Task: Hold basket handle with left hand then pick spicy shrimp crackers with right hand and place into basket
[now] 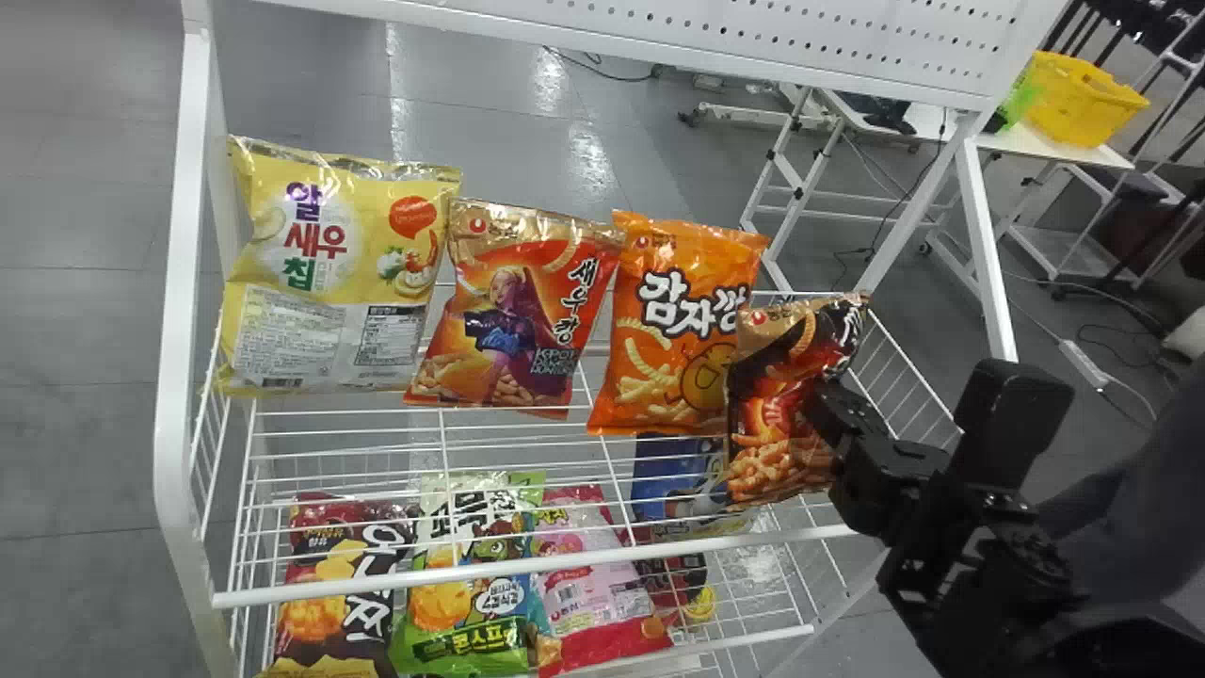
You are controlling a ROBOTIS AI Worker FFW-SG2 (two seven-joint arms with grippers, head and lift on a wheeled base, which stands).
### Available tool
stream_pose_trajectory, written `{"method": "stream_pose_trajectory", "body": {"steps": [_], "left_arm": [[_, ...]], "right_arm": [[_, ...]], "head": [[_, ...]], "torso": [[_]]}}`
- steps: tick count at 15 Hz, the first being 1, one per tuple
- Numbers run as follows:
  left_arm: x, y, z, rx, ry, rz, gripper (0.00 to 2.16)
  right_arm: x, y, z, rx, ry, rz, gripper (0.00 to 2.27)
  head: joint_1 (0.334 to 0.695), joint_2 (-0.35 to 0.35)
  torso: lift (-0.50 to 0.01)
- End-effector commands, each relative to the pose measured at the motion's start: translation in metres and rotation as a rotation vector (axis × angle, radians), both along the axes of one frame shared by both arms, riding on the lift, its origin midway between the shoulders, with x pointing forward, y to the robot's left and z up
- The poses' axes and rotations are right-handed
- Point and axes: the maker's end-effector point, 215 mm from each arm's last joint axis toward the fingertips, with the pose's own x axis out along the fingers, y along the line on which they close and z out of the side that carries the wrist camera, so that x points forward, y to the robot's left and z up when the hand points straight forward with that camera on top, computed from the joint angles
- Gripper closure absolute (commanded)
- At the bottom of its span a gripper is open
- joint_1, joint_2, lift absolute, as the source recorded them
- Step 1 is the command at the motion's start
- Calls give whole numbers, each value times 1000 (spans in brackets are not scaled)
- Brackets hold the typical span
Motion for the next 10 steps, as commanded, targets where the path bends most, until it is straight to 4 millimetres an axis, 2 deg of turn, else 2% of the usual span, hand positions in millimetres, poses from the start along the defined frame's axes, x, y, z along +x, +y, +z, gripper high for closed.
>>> {"method": "stream_pose_trajectory", "body": {"steps": [1,3,5,7,9,10], "left_arm": [[2,-3,10,5,-29,-5,1892],[4,-3,13,18,-44,-8,1892],[6,-4,15,26,-54,-12,1892],[8,-4,16,32,-60,-14,1892],[10,-4,16,34,-65,-15,1889],[10,-4,15,35,-63,-14,1889]], "right_arm": [[-12,26,3,29,36,55,1710],[-27,46,6,38,76,99,1710],[-42,54,7,54,125,131,1713],[-64,64,1,69,205,175,1713],[-88,83,-9,104,292,252,1713],[-91,93,-9,123,300,285,1713]], "head": [[695,-350],[695,-350],[695,-350],[695,-350],[695,-350],[695,-350]], "torso": [[-37],[-37],[-37],[-37],[-37],[-37]]}}
